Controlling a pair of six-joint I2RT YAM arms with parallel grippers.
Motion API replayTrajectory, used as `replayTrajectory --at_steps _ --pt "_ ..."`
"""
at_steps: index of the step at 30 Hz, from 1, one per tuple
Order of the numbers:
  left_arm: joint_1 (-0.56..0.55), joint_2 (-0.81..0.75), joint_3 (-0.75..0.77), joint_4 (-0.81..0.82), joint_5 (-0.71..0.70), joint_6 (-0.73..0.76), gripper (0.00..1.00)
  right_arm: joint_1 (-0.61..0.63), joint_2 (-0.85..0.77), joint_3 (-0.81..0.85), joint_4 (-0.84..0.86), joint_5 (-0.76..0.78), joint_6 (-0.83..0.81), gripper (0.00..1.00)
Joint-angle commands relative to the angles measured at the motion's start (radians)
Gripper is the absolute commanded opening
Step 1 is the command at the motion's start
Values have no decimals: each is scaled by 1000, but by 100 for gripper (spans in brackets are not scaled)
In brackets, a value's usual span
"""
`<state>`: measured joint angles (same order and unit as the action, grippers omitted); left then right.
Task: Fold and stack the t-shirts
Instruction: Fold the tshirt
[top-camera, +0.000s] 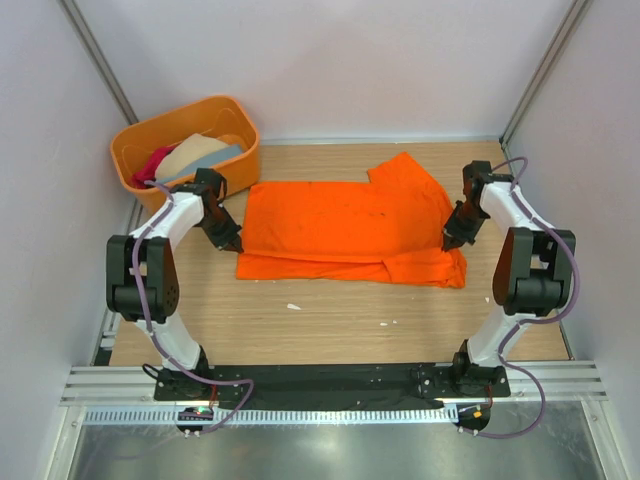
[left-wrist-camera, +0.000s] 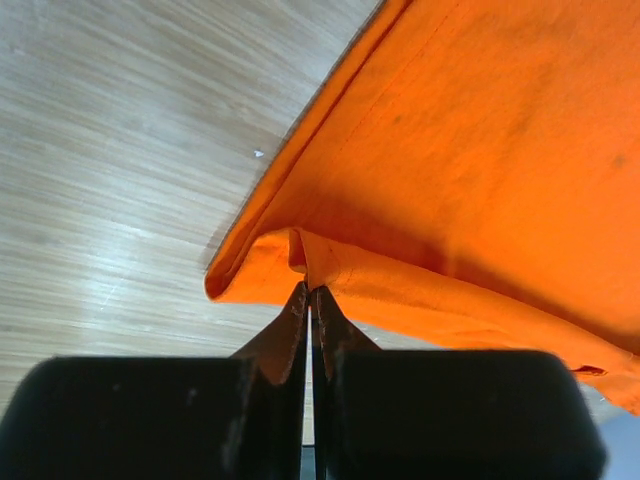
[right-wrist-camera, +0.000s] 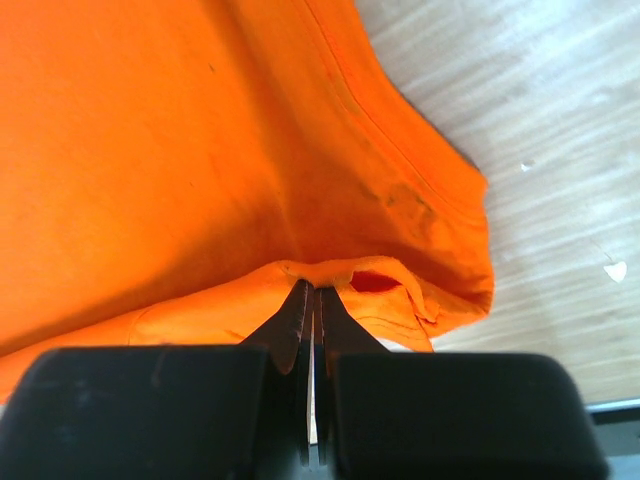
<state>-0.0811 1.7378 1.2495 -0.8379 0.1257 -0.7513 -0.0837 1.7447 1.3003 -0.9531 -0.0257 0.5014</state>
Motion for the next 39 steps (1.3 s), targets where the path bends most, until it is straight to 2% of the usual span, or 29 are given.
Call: replayTrajectory --at_steps 1,12,39 --pt "-2 28 54 17 -17 12 0 -7 25 63 40 -19 -23 1" --pt "-3 101 129 26 -20 7 0 -51 90 76 34 10 -15 1" --pt "-8 226 222 10 -64 -14 0 -71 188 139 62 -60 -31 1"
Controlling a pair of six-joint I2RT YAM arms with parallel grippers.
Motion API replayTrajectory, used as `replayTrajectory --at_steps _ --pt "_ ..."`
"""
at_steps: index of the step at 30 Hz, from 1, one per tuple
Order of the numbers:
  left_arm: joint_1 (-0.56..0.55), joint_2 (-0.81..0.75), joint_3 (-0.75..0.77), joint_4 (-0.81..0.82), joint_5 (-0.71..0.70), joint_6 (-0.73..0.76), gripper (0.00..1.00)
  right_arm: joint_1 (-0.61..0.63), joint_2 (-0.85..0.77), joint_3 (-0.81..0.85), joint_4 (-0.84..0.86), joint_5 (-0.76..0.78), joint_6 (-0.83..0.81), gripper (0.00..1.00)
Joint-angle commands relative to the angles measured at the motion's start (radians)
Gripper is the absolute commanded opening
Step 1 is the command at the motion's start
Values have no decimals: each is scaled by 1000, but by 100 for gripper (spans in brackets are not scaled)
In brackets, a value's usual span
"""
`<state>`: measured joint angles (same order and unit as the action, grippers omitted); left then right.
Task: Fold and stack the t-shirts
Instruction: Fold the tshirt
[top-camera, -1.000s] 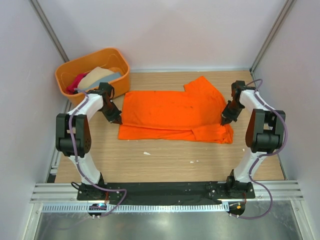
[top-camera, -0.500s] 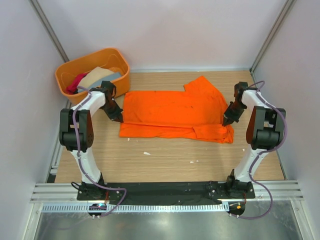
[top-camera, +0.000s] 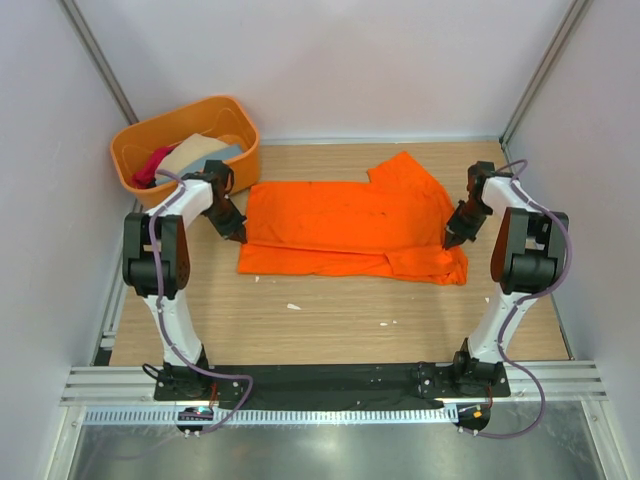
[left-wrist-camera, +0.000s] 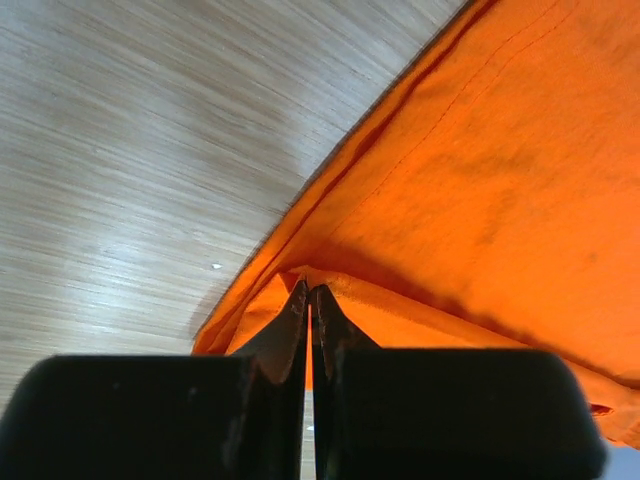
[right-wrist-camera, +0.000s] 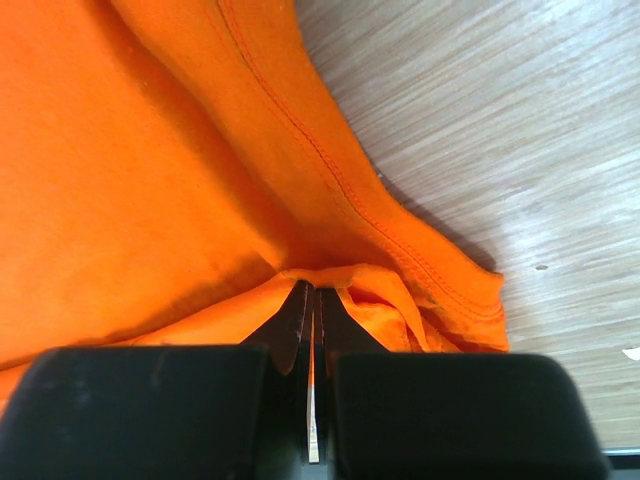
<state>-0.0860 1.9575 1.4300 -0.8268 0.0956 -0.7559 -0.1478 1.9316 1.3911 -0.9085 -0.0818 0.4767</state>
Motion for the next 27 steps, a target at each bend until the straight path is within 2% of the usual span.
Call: replayTrajectory --at_steps 1,13,16,18,19,21,22,25,27 --pt "-3 7 44 -3 -37 -11 0 -7 3 51 17 -7 -6 1" --pt "-3 38 61 -11 -54 -28 0 -6 24 72 23 -18 -6 2" --pt "-3 34 63 -9 -77 -31 1 -7 38 95 31 10 -12 6" --pt "-6 17 69 -9 -123 -26 6 -7 40 127 51 25 -30 13" --pt "-12 -12 69 -11 -141 -25 17 -7 38 138 59 39 -36 17" --pt "-15 -48 64 -11 -166 -16 29 -6 38 192 40 48 -53 31" --pt "-15 -67 63 -27 -187 -13 41 -3 23 209 24 53 -59 34" --pt "-17 -187 21 -31 -200 0 55 31 -52 227 -33 77 -85 43" --pt "-23 -281 -38 -17 -177 9 57 62 -144 189 -50 77 -96 49"
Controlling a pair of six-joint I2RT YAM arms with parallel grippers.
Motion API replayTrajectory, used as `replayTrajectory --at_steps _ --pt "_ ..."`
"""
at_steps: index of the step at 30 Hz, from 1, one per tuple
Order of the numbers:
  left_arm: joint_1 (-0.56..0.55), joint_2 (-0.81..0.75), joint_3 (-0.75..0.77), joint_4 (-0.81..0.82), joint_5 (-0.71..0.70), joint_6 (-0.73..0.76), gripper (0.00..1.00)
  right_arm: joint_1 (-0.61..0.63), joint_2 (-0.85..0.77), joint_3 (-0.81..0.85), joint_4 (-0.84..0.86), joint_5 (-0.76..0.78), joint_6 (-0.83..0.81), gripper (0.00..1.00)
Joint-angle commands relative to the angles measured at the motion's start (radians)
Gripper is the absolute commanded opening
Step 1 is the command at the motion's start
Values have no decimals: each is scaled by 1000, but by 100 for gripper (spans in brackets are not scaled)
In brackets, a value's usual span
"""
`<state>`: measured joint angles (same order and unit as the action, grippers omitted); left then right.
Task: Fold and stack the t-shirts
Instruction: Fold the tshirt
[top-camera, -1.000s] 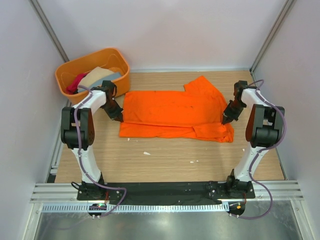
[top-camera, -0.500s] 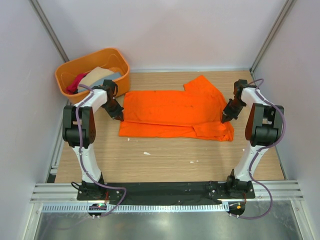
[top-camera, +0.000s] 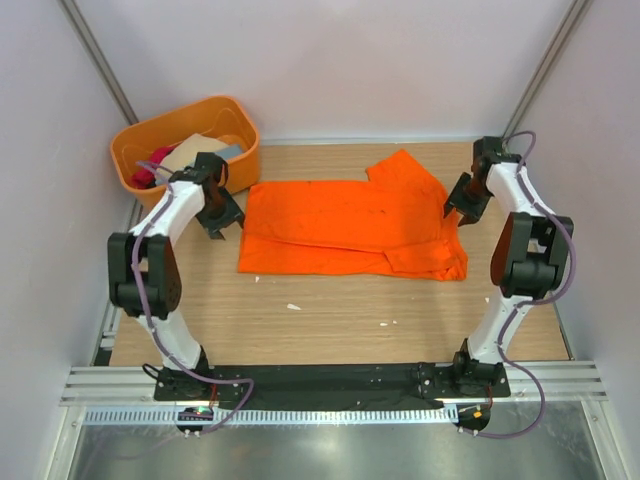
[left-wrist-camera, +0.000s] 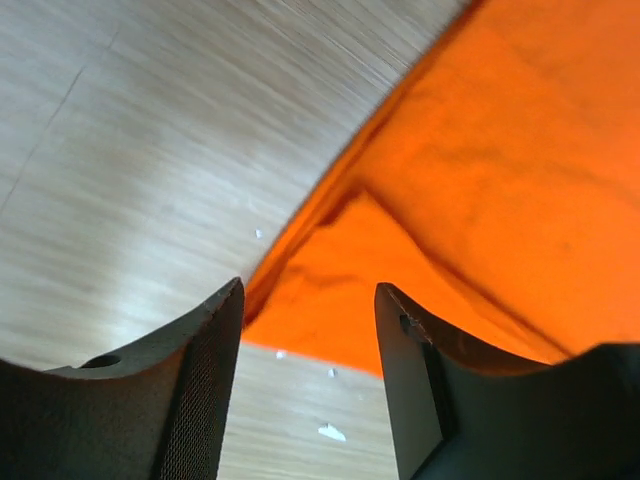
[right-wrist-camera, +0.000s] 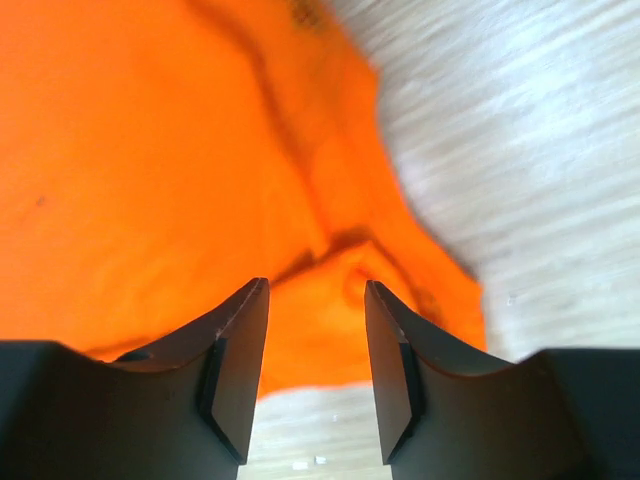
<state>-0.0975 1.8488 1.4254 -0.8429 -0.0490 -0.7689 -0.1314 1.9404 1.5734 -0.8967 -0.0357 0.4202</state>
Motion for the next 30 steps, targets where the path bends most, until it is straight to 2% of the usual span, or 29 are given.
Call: replayTrajectory --at_steps 1,3,4,5,6,8,9,10,11,14,21,30 --pt "-27 -203 -55 13 -22 25 57 91 -181 -19 -58 23 -35 50" --pt "-65 -262 -118 56 32 43 55 131 -253 -114 -19 -41 10 52" --pt "-79 -278 -173 76 90 48 53 221 -274 -146 7 -56 29 52" --pt "-96 -292 -201 96 110 48 50 267 -293 -179 39 -70 49 52" --pt "-123 -310 -230 123 141 49 43 304 -291 -231 103 -94 78 52" --pt "-146 -304 -284 171 181 36 38 395 -259 -251 140 -107 155 40" --pt "-163 -284 -292 180 189 33 30 420 -247 -256 163 -93 173 36" --pt "-171 -267 -293 182 193 36 27 449 -235 -254 169 -78 193 35" --pt "-176 -255 -289 182 189 40 25 491 -222 -250 173 -60 196 29" --pt "-177 -200 -263 180 192 54 24 536 -189 -257 196 -23 203 21" --pt "-179 -99 -227 169 173 57 22 596 -104 -265 239 -4 215 20" --pt "-179 -26 -181 163 147 53 22 595 -37 -254 257 19 210 21"
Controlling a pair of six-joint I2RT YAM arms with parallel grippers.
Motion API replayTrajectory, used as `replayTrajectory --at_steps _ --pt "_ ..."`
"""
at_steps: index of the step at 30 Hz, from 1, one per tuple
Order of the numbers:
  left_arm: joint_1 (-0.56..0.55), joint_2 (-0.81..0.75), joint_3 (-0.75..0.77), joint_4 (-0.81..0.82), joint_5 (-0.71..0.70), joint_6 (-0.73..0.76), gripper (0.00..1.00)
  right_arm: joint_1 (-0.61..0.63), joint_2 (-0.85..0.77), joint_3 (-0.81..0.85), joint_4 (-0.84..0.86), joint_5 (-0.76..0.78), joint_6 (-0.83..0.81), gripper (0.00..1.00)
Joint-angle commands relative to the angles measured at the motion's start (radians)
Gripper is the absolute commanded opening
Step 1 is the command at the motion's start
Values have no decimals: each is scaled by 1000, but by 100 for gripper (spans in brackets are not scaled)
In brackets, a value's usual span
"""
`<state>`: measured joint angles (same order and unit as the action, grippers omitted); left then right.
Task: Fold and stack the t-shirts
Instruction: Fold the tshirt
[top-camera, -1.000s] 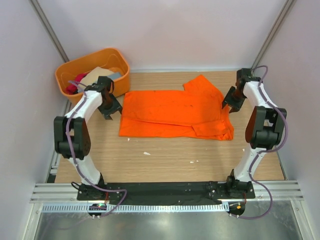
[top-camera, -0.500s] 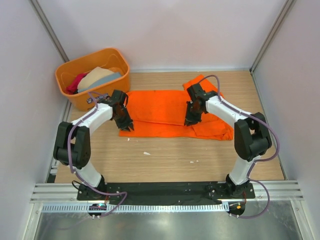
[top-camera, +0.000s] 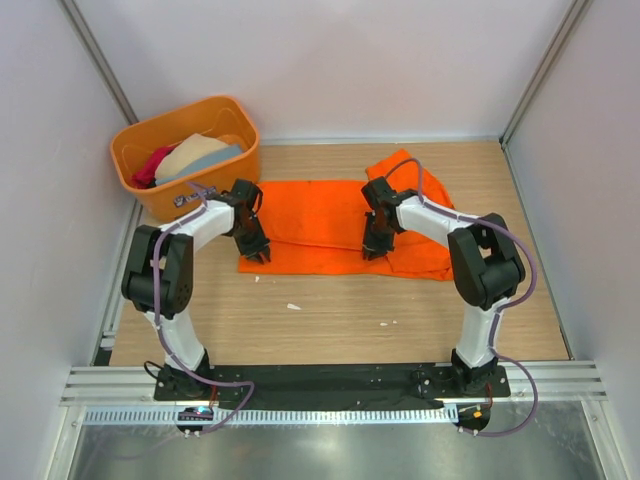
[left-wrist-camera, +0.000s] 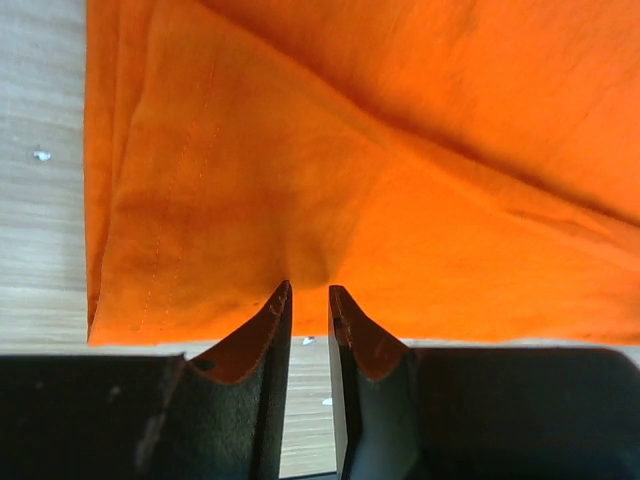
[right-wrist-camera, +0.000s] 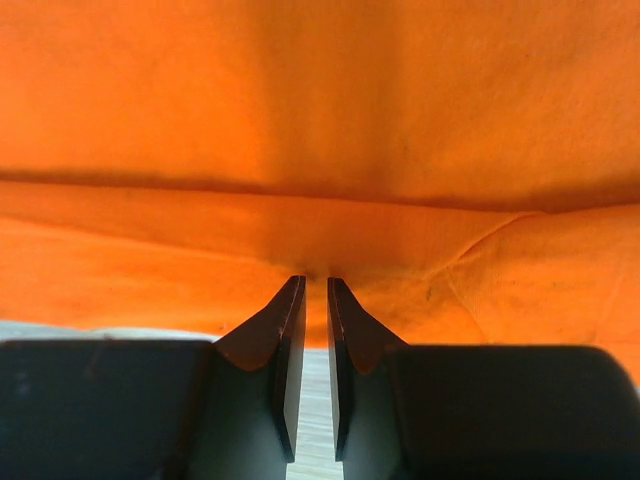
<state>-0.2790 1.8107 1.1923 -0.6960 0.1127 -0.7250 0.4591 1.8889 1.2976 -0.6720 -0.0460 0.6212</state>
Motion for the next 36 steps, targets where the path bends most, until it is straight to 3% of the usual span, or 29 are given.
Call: replayTrajectory --at_steps 1,13,20,24,28,33,36 --pt "3 15 62 16 -16 9 22 6 16 20 35 32 8 20" --pt "4 91 40 -5 -91 6 21 4 107 137 -1 138 -51 22" --pt "4 72 10 -5 -105 21 19 -2 233 403 -43 247 -147 24" --pt "4 36 3 -7 -133 45 20 -20 202 486 -156 273 -186 35" --pt "4 -8 15 -23 -119 53 23 -121 9 323 -198 213 -149 49" --pt "3 -66 58 -25 -42 67 25 -350 -225 63 -160 60 -143 50" --pt "1 -79 72 -27 -13 73 25 -480 -272 -55 -140 -4 -193 50"
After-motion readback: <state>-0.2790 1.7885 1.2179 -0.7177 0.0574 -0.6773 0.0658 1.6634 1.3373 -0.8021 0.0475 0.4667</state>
